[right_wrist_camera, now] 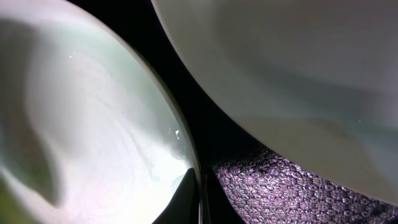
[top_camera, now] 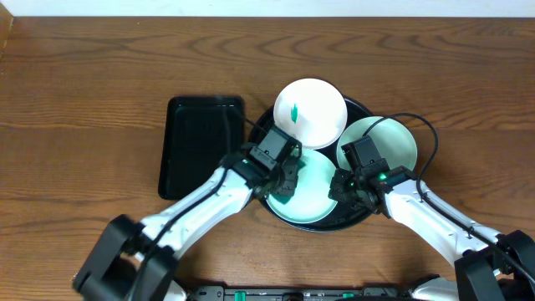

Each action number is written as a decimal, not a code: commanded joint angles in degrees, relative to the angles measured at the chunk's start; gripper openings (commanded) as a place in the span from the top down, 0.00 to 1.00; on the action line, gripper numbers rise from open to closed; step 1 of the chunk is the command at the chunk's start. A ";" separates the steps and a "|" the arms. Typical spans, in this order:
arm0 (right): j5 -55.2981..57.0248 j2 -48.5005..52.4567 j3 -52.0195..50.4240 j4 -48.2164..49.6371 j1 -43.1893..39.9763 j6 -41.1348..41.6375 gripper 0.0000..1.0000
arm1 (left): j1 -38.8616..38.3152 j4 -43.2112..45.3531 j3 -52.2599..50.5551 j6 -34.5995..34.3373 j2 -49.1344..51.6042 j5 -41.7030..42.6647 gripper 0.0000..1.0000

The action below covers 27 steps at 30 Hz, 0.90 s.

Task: Clean dirty plates on tray and stack at the side
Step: 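Scrub the front mint plate with the sponge in the left gripper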

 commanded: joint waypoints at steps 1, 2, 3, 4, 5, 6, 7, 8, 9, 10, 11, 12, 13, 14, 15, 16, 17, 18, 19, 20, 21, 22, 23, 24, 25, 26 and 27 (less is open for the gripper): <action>-0.26 -0.76 0.70 0.13 0.35 0.61 0.99 | 0.28 0.85 1.11 1.18 4.22 -6.16 0.92; -0.26 -0.76 0.70 0.13 0.35 0.61 0.99 | 0.28 1.84 1.11 1.20 5.38 -6.36 0.93; -0.26 -0.76 0.70 0.15 0.35 0.61 0.99 | 0.28 3.15 1.11 1.18 6.51 -6.34 0.93; -0.26 -0.76 0.70 0.15 0.35 0.61 0.99 | 0.28 4.39 1.11 1.16 7.43 -6.34 0.93; -0.26 -0.76 0.70 0.15 0.35 0.61 0.99 | 0.28 4.87 1.11 1.14 7.78 -6.32 0.93; -0.26 -0.76 0.70 0.15 0.35 0.61 0.99 | 0.26 5.64 1.11 0.28 8.24 -5.81 0.92; -0.26 -0.76 0.70 0.15 0.35 0.61 0.99 | 0.22 5.75 1.11 -0.26 8.31 -4.17 0.93; -0.28 -0.76 0.70 0.13 0.35 0.61 0.99 | 0.15 5.70 1.11 -0.39 8.31 -0.74 0.93; -0.26 -0.76 0.70 0.13 0.35 0.61 0.99 | 0.13 5.64 1.11 -0.39 8.31 2.82 0.92; -0.26 -0.76 0.70 0.13 0.35 0.61 0.99 | 0.13 5.53 1.11 -0.39 8.31 4.98 0.93; -0.26 -0.76 0.70 0.15 0.35 0.61 0.99 | 0.11 5.42 1.11 -0.42 8.31 8.68 0.93; -0.26 -0.76 0.70 0.15 0.35 0.63 0.99 | 0.13 5.29 1.11 -0.48 8.31 10.58 0.93; -0.26 -0.76 0.70 0.17 0.35 0.63 0.99 | 0.13 5.27 1.11 -1.09 8.31 12.94 0.93; -0.28 -0.76 0.70 0.17 0.35 0.63 0.99 | 0.13 5.29 1.11 -1.55 8.31 13.99 0.92; -0.26 -0.76 0.70 0.17 0.35 0.63 0.99 | 0.13 5.31 1.11 -2.84 8.31 16.00 0.93; -0.26 -0.76 0.70 0.17 0.35 0.63 0.99 | 0.13 5.57 1.14 -3.91 8.31 18.05 0.92; -0.28 -0.76 0.70 0.15 0.35 0.61 0.99 | 0.13 5.84 1.16 -4.55 8.31 20.00 0.92; -0.28 -0.76 0.70 0.13 0.35 0.61 0.99 | 0.13 5.90 1.25 -4.52 8.26 21.84 0.93; -0.28 -0.76 0.70 0.13 0.35 0.63 0.99 | 0.13 5.86 1.29 -4.55 8.11 22.45 0.93; -0.31 -0.76 0.70 0.13 0.35 0.63 0.99 | 0.13 5.84 1.29 -4.55 7.98 22.56 0.93; -0.31 -0.76 0.70 0.13 0.35 0.63 0.99 | 0.15 5.81 1.29 -4.52 7.52 22.51 0.93; -0.31 -0.76 0.70 0.13 0.35 0.63 0.99 | 0.20 5.84 1.36 -4.50 6.75 22.43 0.93; -0.28 -0.76 0.70 0.15 0.35 0.61 0.99 | 0.24 5.88 1.44 -4.50 6.34 22.27 0.93; -0.31 -0.76 0.70 0.15 0.35 0.63 0.99 | 0.26 5.88 1.62 -4.48 5.40 21.38 0.92; -0.28 -0.76 0.70 0.15 0.35 0.61 0.99 | 0.24 5.90 1.62 -4.48 4.81 20.31 0.93; -0.28 -0.76 0.70 0.15 0.35 0.63 0.99 | 0.24 5.88 1.62 -4.48 3.80 17.88 0.93; -0.31 -0.76 0.70 0.15 0.35 0.63 0.99 | 0.24 5.81 1.62 -4.44 2.75 14.99 0.93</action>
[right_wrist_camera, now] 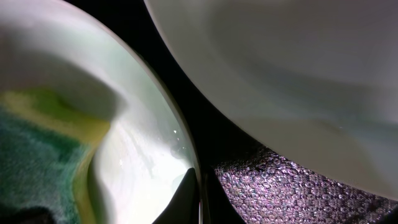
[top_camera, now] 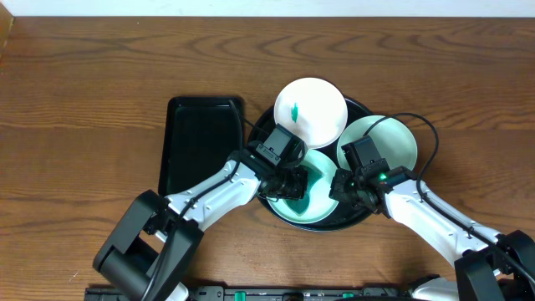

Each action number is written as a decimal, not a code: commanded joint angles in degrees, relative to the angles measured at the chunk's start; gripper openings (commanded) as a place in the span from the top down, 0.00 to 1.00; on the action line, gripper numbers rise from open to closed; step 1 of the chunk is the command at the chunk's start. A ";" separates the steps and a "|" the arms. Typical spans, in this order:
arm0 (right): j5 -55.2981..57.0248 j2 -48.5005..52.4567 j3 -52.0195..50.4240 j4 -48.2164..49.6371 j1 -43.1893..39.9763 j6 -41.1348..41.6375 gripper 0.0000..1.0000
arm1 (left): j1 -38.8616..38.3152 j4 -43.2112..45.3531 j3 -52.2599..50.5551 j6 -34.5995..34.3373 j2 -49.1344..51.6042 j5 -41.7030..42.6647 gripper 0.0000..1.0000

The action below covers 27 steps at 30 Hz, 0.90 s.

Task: Clean dirty plates on tray and stack at the side
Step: 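Scrub the front mint plate with the sponge in the left gripper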

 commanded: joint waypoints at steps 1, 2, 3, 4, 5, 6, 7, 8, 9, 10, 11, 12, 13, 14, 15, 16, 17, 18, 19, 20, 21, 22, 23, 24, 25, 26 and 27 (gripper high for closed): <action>-1.14 -0.76 0.70 0.22 0.35 0.63 0.99 | -0.39 -0.04 1.57 -0.87 -3.96 -3.63 0.93; -1.14 -0.76 0.70 0.20 0.35 0.61 0.99 | -0.39 -0.09 1.57 -0.87 -4.35 -5.60 0.93; -1.14 -0.76 0.70 0.20 0.35 0.61 0.99 | -0.37 -0.11 1.57 -0.87 -4.44 -8.28 0.93; -1.14 -0.76 0.70 0.20 0.35 0.61 0.99 | -0.33 -0.11 1.57 -0.90 -4.44 -9.62 0.93; -1.14 -0.76 0.70 0.20 0.35 0.61 0.99 | -0.28 -0.46 1.57 -0.90 -4.42 -12.61 0.92; -1.14 -0.76 0.70 0.20 0.35 0.61 0.99 | -0.28 -0.57 1.57 -0.90 -4.39 -13.75 0.93; -1.14 -0.76 0.70 0.22 0.35 0.61 0.99 | -0.17 -0.72 1.57 -0.90 -4.42 -15.50 0.93; -1.11 -0.76 0.70 0.22 0.35 0.61 0.99 | -0.04 -0.79 1.57 -0.87 -4.39 -16.48 0.93; -1.14 -0.76 0.70 0.22 0.35 0.61 0.99 | 0.13 -0.74 1.57 -0.87 -4.28 -18.58 0.93; -1.11 -0.76 0.70 0.22 0.35 0.61 0.99 | 0.20 -0.68 1.57 -0.87 -4.17 -20.15 0.92; -1.11 -0.76 0.70 0.22 0.35 0.61 0.99 | 0.20 -0.52 1.57 -0.72 -4.09 -21.88 0.93; -1.11 -0.76 0.70 0.22 0.35 0.61 0.99 | 0.20 -0.28 1.55 0.17 -3.98 -23.69 0.93; -1.11 -0.76 0.70 0.22 0.35 0.61 0.99 | 0.20 0.15 1.55 1.64 -3.98 -24.06 0.92; -1.11 -0.76 0.70 0.22 0.35 0.61 0.99 | 0.20 0.28 1.55 1.97 -3.98 -24.09 0.93; -1.11 -0.76 0.70 0.22 0.35 0.61 0.99 | 0.20 0.48 1.55 1.97 -3.96 -24.09 0.93; -1.14 -0.76 0.70 0.22 0.35 0.61 0.99 | 0.13 0.79 1.42 1.95 -3.96 -24.11 0.93; -1.14 -0.76 0.70 0.22 0.35 0.61 0.99 | 0.13 0.83 1.33 1.95 -3.96 -24.11 0.93; -1.14 -0.76 0.70 0.22 0.35 0.61 0.99 | 0.13 0.85 1.20 1.92 -3.87 -24.61 0.93; -1.14 -0.76 0.70 0.22 0.35 0.61 0.99 | 0.13 0.94 1.09 1.92 -3.87 -25.03 0.93; -1.11 -0.76 0.70 0.22 0.35 0.61 0.99 | 0.13 1.03 1.01 1.92 -3.67 -25.31 0.92; -1.09 -0.76 0.70 0.22 0.35 0.61 0.99 | 0.13 1.25 1.01 1.92 -3.34 -25.33 0.93; -1.09 -0.76 0.70 0.22 0.35 0.61 0.99 | 0.13 1.44 1.01 1.92 -2.82 -25.33 0.93; -1.09 -0.76 0.70 0.22 0.35 0.61 0.99 | 0.13 1.64 1.01 1.92 -2.05 -25.31 0.92; -1.09 -0.76 0.70 0.22 0.35 0.61 0.99 | 0.13 1.68 1.01 1.92 -1.49 -25.31 0.93; -1.09 -0.76 0.70 0.22 0.35 0.61 0.99 | 0.13 1.70 1.01 1.90 -0.44 -25.31 0.93; -1.11 -0.76 0.70 0.22 0.35 0.61 0.99 | 0.13 1.68 1.01 1.90 0.39 -25.24 0.92; -1.09 -0.76 0.70 0.22 0.35 0.61 0.99 | 0.13 1.66 1.01 1.90 1.44 -24.81 0.93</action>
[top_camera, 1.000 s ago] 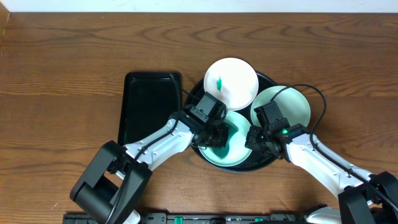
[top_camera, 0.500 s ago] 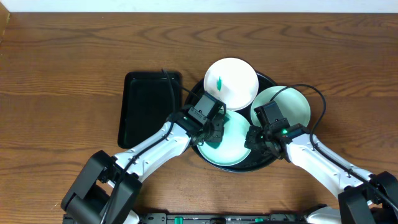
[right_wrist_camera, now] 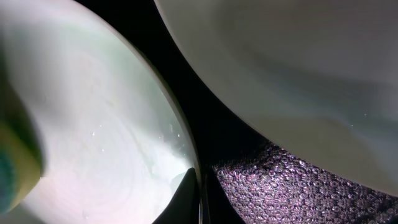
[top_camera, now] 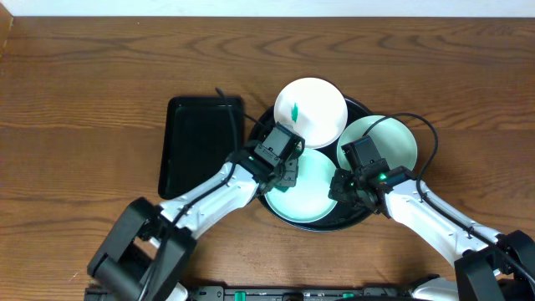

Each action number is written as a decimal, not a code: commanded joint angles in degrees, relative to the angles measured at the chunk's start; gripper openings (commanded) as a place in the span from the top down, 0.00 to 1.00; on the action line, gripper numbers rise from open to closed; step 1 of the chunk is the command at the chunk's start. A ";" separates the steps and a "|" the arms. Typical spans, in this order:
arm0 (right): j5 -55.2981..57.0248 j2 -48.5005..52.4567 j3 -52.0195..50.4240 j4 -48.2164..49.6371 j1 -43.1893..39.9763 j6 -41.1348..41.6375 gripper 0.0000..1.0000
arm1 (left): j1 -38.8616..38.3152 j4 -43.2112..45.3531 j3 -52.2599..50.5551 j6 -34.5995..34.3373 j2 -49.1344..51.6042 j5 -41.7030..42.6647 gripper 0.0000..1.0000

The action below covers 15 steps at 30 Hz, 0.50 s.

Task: Clean dirty plates on tray and stack at the side
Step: 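Scrub the front mint plate with the sponge in the left gripper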

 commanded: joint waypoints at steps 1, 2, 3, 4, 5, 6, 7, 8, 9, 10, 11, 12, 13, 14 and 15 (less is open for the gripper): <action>-0.28 -0.76 0.70 0.11 0.35 0.61 0.99 | 0.31 -0.02 1.01 1.18 3.96 -0.35 0.93; -0.28 -0.76 0.70 0.13 0.35 0.61 0.99 | 0.31 -0.02 1.01 1.16 4.79 1.36 0.93; -0.26 -0.76 0.70 0.11 0.35 0.61 0.99 | 0.31 0.00 1.01 1.16 5.18 2.58 0.93; -0.28 -0.76 0.70 0.11 0.35 0.61 0.99 | 0.31 0.02 1.01 1.16 5.38 5.09 0.93; -0.28 -0.76 0.70 0.11 0.35 0.61 0.99 | 0.31 0.07 1.01 1.14 5.38 6.86 0.93; -0.28 -0.76 0.70 0.11 0.35 0.61 0.99 | 0.31 0.48 1.03 1.14 5.18 10.62 0.93; -0.28 -0.76 0.70 0.13 0.35 0.61 0.99 | 0.31 0.90 1.05 1.11 4.94 13.81 0.92; -0.28 -0.76 0.70 0.13 0.35 0.61 0.99 | 0.31 1.29 1.16 0.87 4.61 17.29 0.93; -0.26 -0.76 0.70 0.13 0.35 0.61 0.99 | 0.33 1.55 1.38 0.68 4.09 21.29 0.93; -0.28 -0.76 0.70 0.13 0.35 0.61 0.99 | 0.33 1.55 1.49 0.57 3.89 22.32 0.93; -0.28 -0.76 0.70 0.13 0.35 0.61 0.99 | 0.33 1.51 1.95 -0.50 2.89 24.87 0.93; -0.26 -0.76 0.70 0.13 0.35 0.61 0.99 | 0.33 1.51 2.14 -0.96 2.36 25.73 0.93; -0.28 -0.76 0.70 0.11 0.35 0.61 0.99 | 0.33 1.46 2.56 -1.81 1.05 26.62 0.93; -0.28 -0.76 0.70 0.11 0.35 0.61 0.99 | 0.33 1.46 2.82 -1.90 -0.48 26.99 0.93; -0.28 -0.76 0.70 0.11 0.35 0.61 0.99 | 0.35 1.46 2.97 -1.88 -2.08 27.02 0.93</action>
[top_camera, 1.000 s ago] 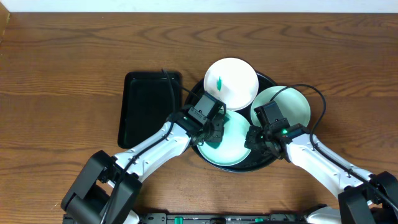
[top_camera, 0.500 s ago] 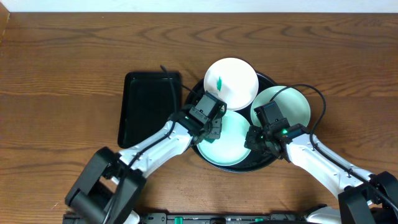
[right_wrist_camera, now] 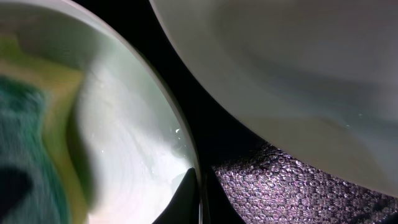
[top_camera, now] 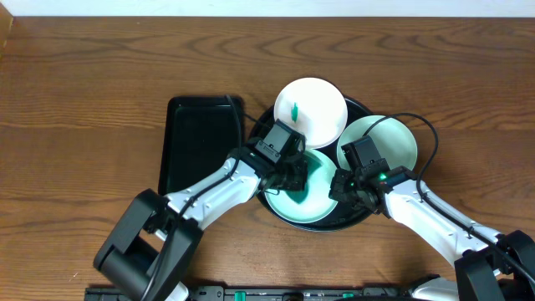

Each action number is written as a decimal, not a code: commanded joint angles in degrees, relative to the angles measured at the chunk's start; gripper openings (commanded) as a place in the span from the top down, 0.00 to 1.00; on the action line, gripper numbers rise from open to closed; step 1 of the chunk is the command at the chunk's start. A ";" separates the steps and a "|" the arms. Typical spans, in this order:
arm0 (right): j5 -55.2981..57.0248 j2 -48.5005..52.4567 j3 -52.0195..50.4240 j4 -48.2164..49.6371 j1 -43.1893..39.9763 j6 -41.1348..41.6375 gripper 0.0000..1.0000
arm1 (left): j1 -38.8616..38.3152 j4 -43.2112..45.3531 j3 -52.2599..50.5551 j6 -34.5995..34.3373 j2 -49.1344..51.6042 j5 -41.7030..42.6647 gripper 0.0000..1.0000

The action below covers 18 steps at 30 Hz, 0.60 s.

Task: Clean dirty plates on tray and stack at the side
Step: 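Scrub the front mint plate with the sponge in the left gripper, then return the sponge with the left gripper over the black tray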

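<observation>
A mint-green plate lies at the front of the round black tray. My left gripper is shut on a green and yellow sponge that presses on the plate's inner face. My right gripper is shut on that plate's right rim, and in the right wrist view its dark fingers pinch the edge. On the tray's far side sits a white plate with a green smear. A pale green plate lies at the tray's right.
A rectangular black tray lies on the wooden table left of the round one. The round tray's textured liner shows between the plates. The pale green plate's rim hangs close over my right gripper.
The sponge in my left gripper has moved from the plate's upper-left part toward its middle and fills more of the right wrist view. My right gripper holds the rim as before.
My right gripper stayed clamped on the front plate's rim at every moment. The left gripper with the sponge stood at the plate's left side, then at its middle, then at its upper-left edge, and now is near the middle again.
</observation>
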 commanded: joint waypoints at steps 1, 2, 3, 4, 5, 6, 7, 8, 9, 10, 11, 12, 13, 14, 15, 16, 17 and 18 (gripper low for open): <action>-0.66 -0.76 0.70 0.17 0.35 0.61 0.99 | -0.28 -0.07 2.05 -1.27 -8.15 8.15 0.93; -0.66 -0.76 0.70 0.15 0.35 0.61 0.99 | -0.04 -0.50 2.05 -1.27 -10.12 7.06 0.93; -0.63 -0.76 0.70 0.13 0.35 0.61 0.96 | 0.33 -1.36 2.05 -1.27 -12.11 5.49 0.93; -0.63 -0.76 0.70 0.11 0.35 0.61 0.92 | 0.79 -2.23 2.05 -1.22 -13.97 3.93 0.93; -0.61 -0.76 0.70 -0.02 0.35 0.61 0.85 | 1.84 -4.15 2.05 -1.18 -16.98 0.96 0.93; -0.63 -0.76 0.70 -0.07 0.35 0.61 0.81 | 2.58 -5.35 2.05 -1.03 -18.75 -0.90 0.93; -0.61 -0.76 0.68 -0.22 0.35 0.61 0.78 | 3.61 -6.80 2.05 -0.98 -20.63 -2.86 0.93; -0.59 -0.76 0.66 -0.26 0.35 0.57 0.73 | 4.83 -8.39 2.05 -0.74 -22.51 -4.79 0.93; -0.59 -0.76 0.61 -0.26 0.35 0.57 0.72 | 6.75 -10.34 2.05 0.17 -24.76 -7.15 0.93; -0.57 -0.76 0.42 -0.20 0.35 0.59 0.71 | 9.16 -12.46 2.05 0.76 -26.77 -10.03 0.93; -0.57 -0.76 0.28 -0.11 0.35 0.61 0.71 | 10.64 -13.62 2.05 1.05 -27.65 -11.58 0.93; -0.35 -0.76 0.02 0.00 0.35 0.61 0.71 | 13.53 -15.41 2.05 1.62 -28.83 -13.35 0.93; -0.15 -0.76 -0.15 0.04 0.35 0.61 0.71 | 16.41 -16.92 2.05 2.03 -29.42 -13.97 0.92; 0.26 -0.76 -0.42 0.02 0.35 0.61 0.71 | 18.67 -17.92 2.05 2.49 -29.53 -13.90 0.93; 0.55 -0.76 -0.70 0.02 0.35 0.61 0.72 | 22.62 -19.80 2.03 3.10 -29.40 -13.92 0.93; 0.76 -0.76 -0.94 0.04 0.35 0.61 0.72 | 25.66 -21.44 2.03 3.32 -28.98 -13.92 0.93; 0.90 -0.76 -1.14 0.04 0.35 0.61 0.73 | 28.55 -22.80 2.03 3.32 -28.39 -13.90 0.92; 0.90 -0.76 -1.18 0.02 0.35 0.61 0.74 | 31.36 -24.13 2.01 3.32 -27.54 -13.90 0.93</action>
